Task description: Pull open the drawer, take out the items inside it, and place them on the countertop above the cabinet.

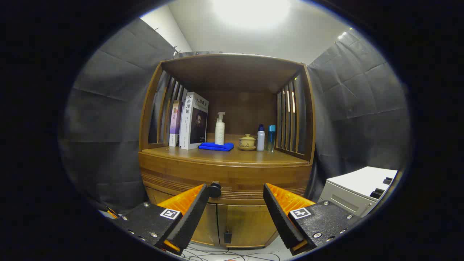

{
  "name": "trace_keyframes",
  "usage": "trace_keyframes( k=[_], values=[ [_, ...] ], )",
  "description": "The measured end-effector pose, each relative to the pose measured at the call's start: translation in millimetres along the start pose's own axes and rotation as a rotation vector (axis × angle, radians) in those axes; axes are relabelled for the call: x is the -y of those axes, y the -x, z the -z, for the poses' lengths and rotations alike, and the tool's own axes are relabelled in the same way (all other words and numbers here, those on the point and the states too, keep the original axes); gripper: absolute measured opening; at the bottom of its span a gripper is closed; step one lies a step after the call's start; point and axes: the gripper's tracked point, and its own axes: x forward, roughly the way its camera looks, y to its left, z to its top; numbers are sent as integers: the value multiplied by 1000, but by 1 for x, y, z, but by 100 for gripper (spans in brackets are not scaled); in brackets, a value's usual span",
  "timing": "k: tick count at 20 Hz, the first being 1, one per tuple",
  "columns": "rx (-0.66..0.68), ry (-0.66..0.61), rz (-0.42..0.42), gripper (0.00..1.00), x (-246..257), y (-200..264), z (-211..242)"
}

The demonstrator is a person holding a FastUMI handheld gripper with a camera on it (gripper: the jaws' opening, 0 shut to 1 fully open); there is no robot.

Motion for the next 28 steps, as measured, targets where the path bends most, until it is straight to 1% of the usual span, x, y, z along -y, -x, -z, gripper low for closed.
trace_keyframes(
  k=[14, 18, 23, 28],
  values=[
    [-8, -20, -11, 94, 0, -1, 2],
    [-18, -55, -41, 94, -13, -9, 3],
    [7, -34, -74, 94, -35, -38, -8],
    [-72, -34, -75, 94, -50, -81, 26]
  ],
)
